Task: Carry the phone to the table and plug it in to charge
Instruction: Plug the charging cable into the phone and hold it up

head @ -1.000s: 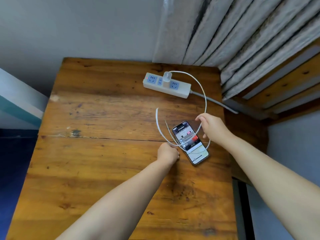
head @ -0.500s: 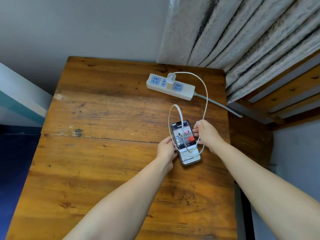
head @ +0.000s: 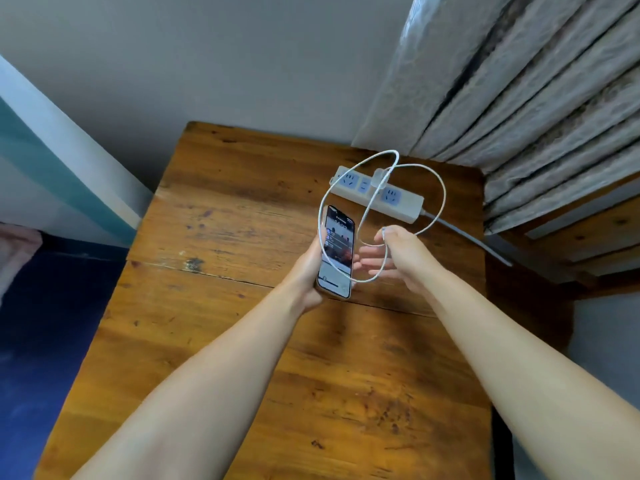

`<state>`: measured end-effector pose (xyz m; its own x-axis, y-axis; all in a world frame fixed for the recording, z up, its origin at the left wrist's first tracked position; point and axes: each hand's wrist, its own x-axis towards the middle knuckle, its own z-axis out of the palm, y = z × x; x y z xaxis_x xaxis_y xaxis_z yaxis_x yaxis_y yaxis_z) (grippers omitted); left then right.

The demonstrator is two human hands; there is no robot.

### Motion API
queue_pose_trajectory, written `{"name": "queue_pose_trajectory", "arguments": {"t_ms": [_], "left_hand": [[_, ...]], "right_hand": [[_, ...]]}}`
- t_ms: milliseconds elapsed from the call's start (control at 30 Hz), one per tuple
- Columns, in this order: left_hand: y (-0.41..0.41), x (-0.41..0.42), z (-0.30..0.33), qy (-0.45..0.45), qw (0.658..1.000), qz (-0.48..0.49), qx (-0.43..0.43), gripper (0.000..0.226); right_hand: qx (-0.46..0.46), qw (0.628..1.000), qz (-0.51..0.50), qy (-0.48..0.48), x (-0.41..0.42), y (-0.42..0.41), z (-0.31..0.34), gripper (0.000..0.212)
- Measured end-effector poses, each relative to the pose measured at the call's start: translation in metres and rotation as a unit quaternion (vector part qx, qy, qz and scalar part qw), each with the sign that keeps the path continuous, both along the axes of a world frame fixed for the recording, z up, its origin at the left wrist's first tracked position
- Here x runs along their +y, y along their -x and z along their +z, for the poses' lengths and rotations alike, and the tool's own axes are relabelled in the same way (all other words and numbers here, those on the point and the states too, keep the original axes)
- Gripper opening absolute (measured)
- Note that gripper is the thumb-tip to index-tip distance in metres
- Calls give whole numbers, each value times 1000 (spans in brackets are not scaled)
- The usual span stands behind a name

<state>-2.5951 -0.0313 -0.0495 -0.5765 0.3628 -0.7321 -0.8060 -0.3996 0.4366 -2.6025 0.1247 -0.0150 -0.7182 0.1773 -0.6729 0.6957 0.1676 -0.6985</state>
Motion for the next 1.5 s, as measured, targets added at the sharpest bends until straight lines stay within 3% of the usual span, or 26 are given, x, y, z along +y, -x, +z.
{"name": "queue_pose_trajectory", "arguments": {"t_ms": [133, 267, 333, 433, 500, 567, 667, 733, 900, 1500], "left_hand": [[11, -29, 7, 169, 984, 55, 20, 54], [21, -55, 14, 276, 940, 176, 100, 46], [25, -64, 23, 251, 933, 220, 131, 47], [30, -75, 43, 124, 950, 252, 133, 55], [35, -81, 57, 19, 960, 251, 126, 60], [37, -85, 70, -77, 957, 254, 114, 63], [37, -86, 78, -139, 951, 256, 99, 66], [36, -88, 78, -149, 949, 261, 95, 66], [30, -103, 70, -162, 945, 266, 100, 67], [22, -113, 58, -202, 923, 320, 77, 61]], "right_hand": [[34, 984, 35, -170, 8, 8, 13, 27], [183, 913, 86, -353, 7, 9, 26, 29], [222, 925, 58, -302, -1, 11, 35, 30], [158, 987, -12, -11, -20, 17, 51, 31], [81, 978, -20, 189, -35, 18, 62, 34], [14, 958, 33, 283, -50, 15, 67, 33], [5, 956, 169, 241, -76, 5, 69, 24], [29, 958, 209, 196, -92, -3, 69, 23], [67, 961, 207, 168, -124, -13, 70, 25], [75, 973, 183, 123, -154, -26, 74, 24]]}}
